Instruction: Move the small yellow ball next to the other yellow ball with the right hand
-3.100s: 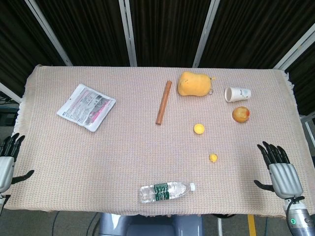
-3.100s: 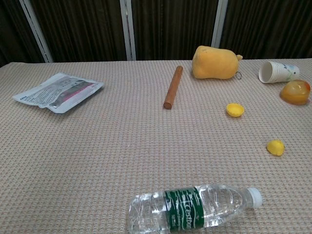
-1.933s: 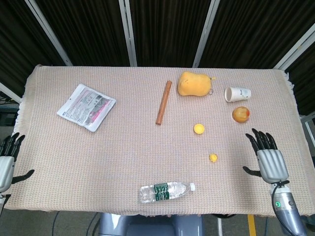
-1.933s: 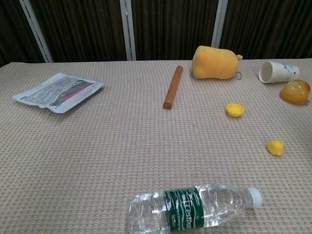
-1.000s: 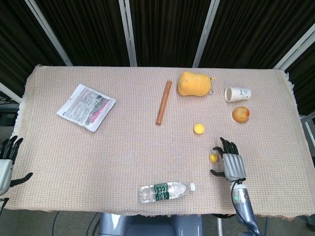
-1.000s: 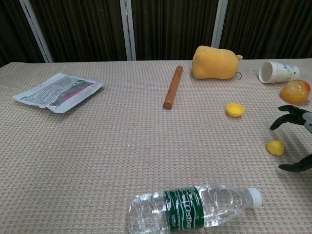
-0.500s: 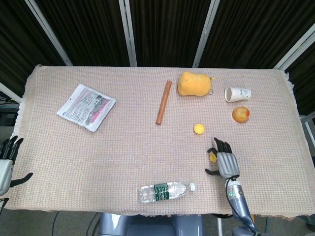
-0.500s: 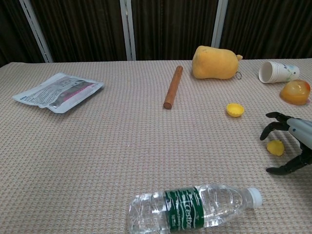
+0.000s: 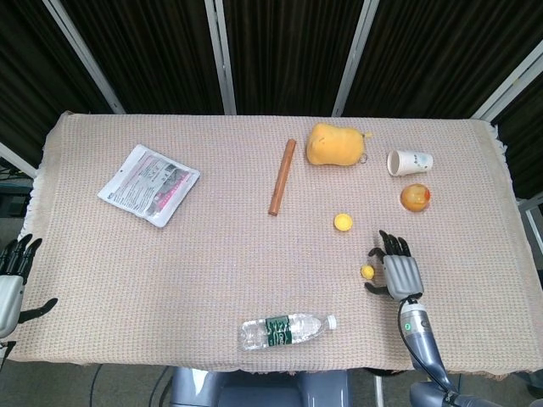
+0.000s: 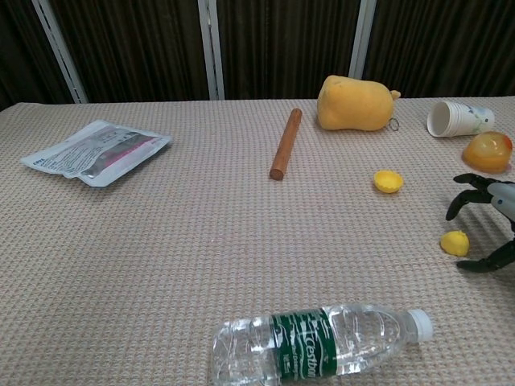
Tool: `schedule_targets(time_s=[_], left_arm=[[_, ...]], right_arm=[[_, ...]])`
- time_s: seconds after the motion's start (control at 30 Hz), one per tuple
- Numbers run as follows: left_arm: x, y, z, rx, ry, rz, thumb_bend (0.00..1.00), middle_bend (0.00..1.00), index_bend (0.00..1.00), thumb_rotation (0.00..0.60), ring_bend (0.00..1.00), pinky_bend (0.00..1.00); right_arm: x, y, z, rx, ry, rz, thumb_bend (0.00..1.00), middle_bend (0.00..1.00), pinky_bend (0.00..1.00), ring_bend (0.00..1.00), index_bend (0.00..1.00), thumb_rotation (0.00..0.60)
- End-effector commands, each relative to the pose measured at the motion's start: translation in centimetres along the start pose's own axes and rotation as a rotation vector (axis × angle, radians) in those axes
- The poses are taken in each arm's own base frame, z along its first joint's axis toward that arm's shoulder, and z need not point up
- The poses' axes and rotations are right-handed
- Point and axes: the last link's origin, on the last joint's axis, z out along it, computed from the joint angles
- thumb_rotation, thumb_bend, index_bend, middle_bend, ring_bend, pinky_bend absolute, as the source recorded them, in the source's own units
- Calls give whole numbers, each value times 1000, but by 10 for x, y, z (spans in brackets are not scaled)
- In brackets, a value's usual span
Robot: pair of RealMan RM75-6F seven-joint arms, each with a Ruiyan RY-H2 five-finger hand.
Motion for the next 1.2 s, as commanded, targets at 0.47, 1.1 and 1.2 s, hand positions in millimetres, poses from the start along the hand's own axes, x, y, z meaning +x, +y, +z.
schedule_targets(time_s=[0.47, 1.1, 1.2], left_arm=[[0, -1, 0, 3, 2, -3, 0, 0, 0, 600, 0, 188], [0, -1, -1, 6, 3, -4, 0, 0, 0, 600, 0, 188], [1, -1, 0, 6, 4, -3, 0, 0, 0, 600, 0, 187]], right_arm=[[3, 4, 4, -16, -27, -34, 165, 0, 0, 0, 492, 600], [17, 9, 2, -17, -15, -41, 166, 0, 0, 0, 543, 600], [23, 8, 0, -9, -5, -41, 165, 0, 0, 0, 542, 600]])
